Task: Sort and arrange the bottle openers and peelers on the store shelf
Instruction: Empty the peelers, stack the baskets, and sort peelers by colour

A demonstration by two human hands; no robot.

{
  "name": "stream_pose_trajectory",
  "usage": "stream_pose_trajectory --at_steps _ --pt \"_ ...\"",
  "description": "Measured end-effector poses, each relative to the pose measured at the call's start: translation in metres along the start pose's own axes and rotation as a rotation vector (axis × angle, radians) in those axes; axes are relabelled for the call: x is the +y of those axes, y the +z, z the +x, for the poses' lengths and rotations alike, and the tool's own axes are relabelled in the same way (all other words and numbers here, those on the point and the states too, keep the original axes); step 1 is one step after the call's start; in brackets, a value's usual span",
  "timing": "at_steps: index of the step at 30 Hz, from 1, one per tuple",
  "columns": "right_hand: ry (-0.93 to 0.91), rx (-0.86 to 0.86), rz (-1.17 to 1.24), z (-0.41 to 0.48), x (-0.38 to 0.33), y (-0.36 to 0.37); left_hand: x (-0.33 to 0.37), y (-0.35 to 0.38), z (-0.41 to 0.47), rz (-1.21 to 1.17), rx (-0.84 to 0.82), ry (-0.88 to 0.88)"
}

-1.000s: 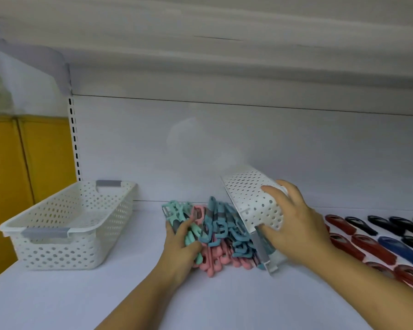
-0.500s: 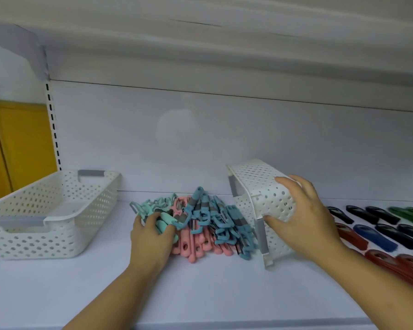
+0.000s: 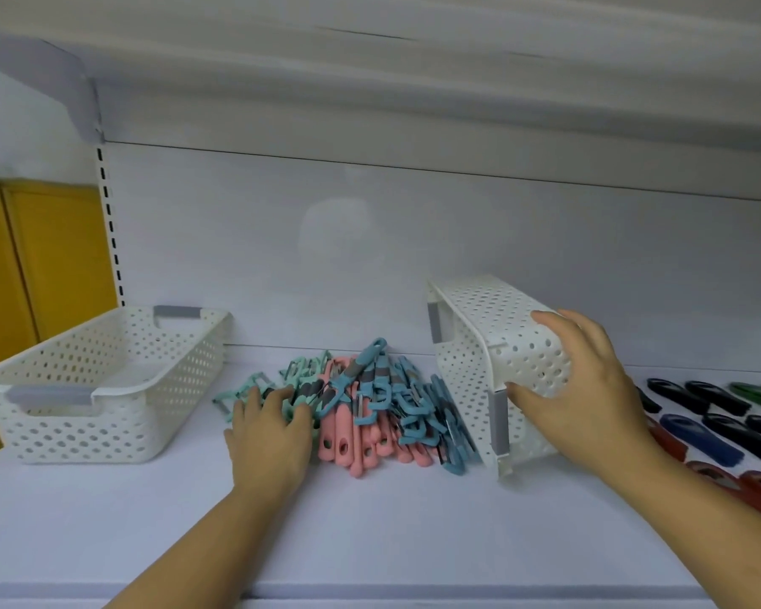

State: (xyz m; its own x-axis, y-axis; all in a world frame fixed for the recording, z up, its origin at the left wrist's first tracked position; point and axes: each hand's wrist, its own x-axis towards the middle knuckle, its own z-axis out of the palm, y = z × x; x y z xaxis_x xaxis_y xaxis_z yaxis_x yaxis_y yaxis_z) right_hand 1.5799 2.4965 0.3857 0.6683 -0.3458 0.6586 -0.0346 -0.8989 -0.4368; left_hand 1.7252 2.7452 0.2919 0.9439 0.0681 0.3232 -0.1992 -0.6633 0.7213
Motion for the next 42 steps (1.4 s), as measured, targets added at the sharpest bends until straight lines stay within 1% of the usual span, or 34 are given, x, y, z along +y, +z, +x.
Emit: stream_pose_trajectory --at_steps 2,4,6,8,9,10,12,13,14,15,16,18,20,22,24,25,27,29,32,37,42 --pt "0.019 0.025 0.057 0.0 0.004 -0.001 0.002 -0.004 -0.003 -0.007 0.021 0.02" --pt "0.042 0.083 0.134 0.003 0.007 -0.005 0.001 -0.004 -0.004 0.021 0.007 0.037" --pt "0.091 0.147 0.243 0.007 0.006 -0.008 0.003 -0.007 -0.005 0.012 0.034 0.061" --pt "0.156 0.193 0.391 0.01 0.0 -0.006 0.015 -0.014 -0.01 -0.095 0.103 0.118" --pt "0.185 0.204 0.471 0.012 -0.006 -0.003 0.024 -0.021 -0.013 -0.217 0.108 0.147" --pt "0.21 0.204 0.548 0.014 -0.012 0.002 0.036 -0.03 -0.017 -0.346 0.073 0.193" --pt "0.256 0.169 0.673 0.02 -0.03 0.019 0.067 -0.058 -0.025 -0.511 -0.111 0.334" --pt "0.274 0.145 0.718 0.023 -0.041 0.028 0.082 -0.073 -0.027 -0.497 -0.225 0.402" --pt "0.287 0.122 0.756 0.026 -0.053 0.038 0.095 -0.086 -0.027 -0.401 -0.328 0.453" --pt "0.294 0.101 0.807 0.028 -0.067 0.048 0.105 -0.098 -0.023 -0.248 -0.398 0.482" --pt "0.3 0.086 0.869 0.028 -0.083 0.057 0.11 -0.108 -0.017 -0.08 -0.43 0.5" --pt "0.3 0.057 0.988 0.026 -0.118 0.073 0.111 -0.13 -0.002 0.17 -0.391 0.543" --pt "0.254 -0.027 1.038 0.025 -0.147 0.086 0.102 -0.154 0.014 0.266 -0.321 0.574" --pt "0.144 -0.21 1.009 0.03 -0.16 0.099 0.086 -0.183 0.032 0.343 -0.269 0.543" --pt "-0.005 -0.407 0.832 0.035 -0.159 0.108 0.068 -0.213 0.048 0.453 -0.204 0.494" --pt "-0.078 -0.465 0.71 0.037 -0.155 0.111 0.057 -0.227 0.056 0.525 -0.176 0.465" --pt "-0.201 -0.506 0.487 0.04 -0.142 0.112 0.033 -0.246 0.069 0.675 -0.146 0.402" --pt "-0.268 -0.537 0.328 0.041 -0.124 0.11 0.013 -0.257 0.076 0.789 -0.174 0.355" --pt "-0.214 -0.579 0.245 0.047 -0.093 0.107 -0.01 -0.262 0.078 0.887 -0.218 0.355" --pt "-0.095 -0.589 0.157 0.052 -0.04 0.1 -0.032 -0.259 0.086 0.798 -0.172 0.294" --pt "-0.002 -0.571 0.118 0.056 -0.003 0.094 -0.03 -0.263 0.096 0.839 -0.192 0.296"
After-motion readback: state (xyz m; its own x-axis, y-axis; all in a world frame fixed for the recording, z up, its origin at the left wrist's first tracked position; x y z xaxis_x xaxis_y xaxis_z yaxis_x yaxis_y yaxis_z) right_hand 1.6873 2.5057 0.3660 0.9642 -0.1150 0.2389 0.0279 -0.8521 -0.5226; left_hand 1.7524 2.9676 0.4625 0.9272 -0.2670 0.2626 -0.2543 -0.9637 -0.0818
